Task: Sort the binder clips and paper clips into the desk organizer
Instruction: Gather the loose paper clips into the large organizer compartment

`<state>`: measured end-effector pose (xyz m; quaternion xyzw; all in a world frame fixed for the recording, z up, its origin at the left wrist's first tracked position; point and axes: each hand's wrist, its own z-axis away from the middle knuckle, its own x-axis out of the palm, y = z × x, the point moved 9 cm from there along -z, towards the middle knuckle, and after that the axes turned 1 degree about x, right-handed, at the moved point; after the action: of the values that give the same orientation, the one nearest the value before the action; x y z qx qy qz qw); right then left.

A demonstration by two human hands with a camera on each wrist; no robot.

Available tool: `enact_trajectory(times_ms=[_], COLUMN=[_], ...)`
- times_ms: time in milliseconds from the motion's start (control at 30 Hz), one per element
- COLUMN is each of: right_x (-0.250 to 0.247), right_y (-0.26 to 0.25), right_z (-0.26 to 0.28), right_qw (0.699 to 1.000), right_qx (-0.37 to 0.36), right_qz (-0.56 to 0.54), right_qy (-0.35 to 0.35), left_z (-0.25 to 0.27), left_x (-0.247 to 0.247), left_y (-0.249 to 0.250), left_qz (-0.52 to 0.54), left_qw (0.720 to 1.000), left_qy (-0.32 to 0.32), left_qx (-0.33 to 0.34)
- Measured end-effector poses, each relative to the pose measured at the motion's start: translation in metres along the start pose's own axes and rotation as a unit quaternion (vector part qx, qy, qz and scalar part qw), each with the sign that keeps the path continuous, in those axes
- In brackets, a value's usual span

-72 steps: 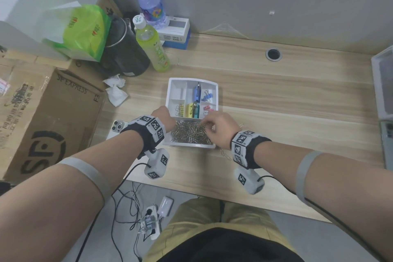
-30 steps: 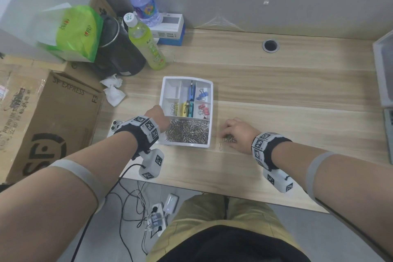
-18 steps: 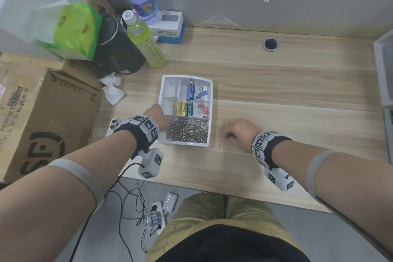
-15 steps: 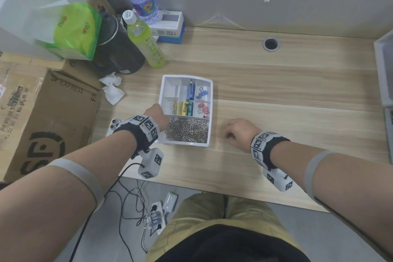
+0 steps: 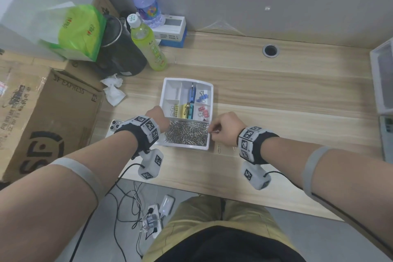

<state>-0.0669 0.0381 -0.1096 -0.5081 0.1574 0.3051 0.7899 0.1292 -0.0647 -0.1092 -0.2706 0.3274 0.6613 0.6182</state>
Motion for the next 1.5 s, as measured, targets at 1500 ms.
enact_trajectory(times_ms=[1500], right_x=[-0.026], right_y=[0.05], right_z=[0.003], right_qw=[0.993], right_qx=[0.074], right_qz=[0.096], right_qy=[0.016], left_z=[0.002], left_x=[0.003], left_y=[-0.007], left_qz=[0.01], left_qw=[1.0], left_qy=[-0.006], left_qx=[-0.012])
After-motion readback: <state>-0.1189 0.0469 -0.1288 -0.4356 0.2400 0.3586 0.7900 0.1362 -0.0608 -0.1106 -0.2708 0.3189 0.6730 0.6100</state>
